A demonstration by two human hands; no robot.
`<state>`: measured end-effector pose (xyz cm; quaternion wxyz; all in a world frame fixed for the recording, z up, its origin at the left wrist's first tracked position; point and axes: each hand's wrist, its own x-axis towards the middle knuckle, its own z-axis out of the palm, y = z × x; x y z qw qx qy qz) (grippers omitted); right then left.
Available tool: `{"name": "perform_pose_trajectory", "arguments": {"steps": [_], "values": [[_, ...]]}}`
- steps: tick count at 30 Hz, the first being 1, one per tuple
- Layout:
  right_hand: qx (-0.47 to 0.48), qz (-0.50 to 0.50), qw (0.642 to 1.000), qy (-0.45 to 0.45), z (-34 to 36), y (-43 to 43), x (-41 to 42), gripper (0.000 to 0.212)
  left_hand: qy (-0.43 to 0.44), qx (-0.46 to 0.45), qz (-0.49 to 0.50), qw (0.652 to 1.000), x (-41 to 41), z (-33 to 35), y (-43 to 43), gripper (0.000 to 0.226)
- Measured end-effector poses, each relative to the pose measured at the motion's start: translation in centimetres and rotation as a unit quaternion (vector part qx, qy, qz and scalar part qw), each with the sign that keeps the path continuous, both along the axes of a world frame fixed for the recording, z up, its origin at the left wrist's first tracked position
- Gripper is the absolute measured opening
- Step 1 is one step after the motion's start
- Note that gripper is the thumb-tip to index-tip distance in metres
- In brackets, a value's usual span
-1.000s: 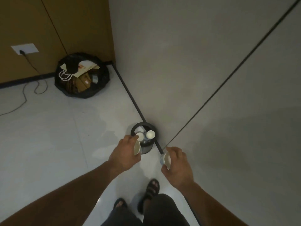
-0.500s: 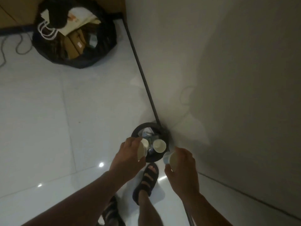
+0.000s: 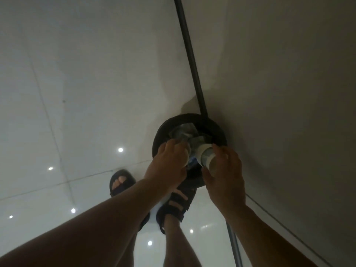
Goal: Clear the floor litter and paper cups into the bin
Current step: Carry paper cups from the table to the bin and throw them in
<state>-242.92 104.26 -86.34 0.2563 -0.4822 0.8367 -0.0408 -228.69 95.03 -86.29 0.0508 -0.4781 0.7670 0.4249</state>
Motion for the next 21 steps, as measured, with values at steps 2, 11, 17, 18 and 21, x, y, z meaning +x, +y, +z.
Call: {"name": "perform_pose_trajectory", "arguments": {"steps": [2,11,17,18,21], "values": [[-0.004,0.0,1.0,0.012,-0.9,0.3,-0.2,0.078,-0.001,-0.016,-0.018,1.0,0.1,-0.7,0.4,0.064],[-0.014,0.009,1.0,0.011,-3.6,0.1,1.0,0.101,-0.041,-0.072,-0.124,0.989,1.2,-3.4,2.3,0.092],[0.007,0.015,1.0,0.007,-0.2,0.0,0.7,0.107,-0.071,-0.041,-0.11,0.991,3.3,-0.8,0.8,0.099],[0.011,0.018,1.0,0.003,0.9,-0.1,0.8,0.106,-0.074,-0.045,-0.108,0.99,3.8,0.1,0.4,0.099],[0.011,0.052,0.999,0.01,4.8,-1.0,1.4,0.101,-0.075,-0.056,-0.092,0.991,5.6,4.0,-0.8,0.1]]}}
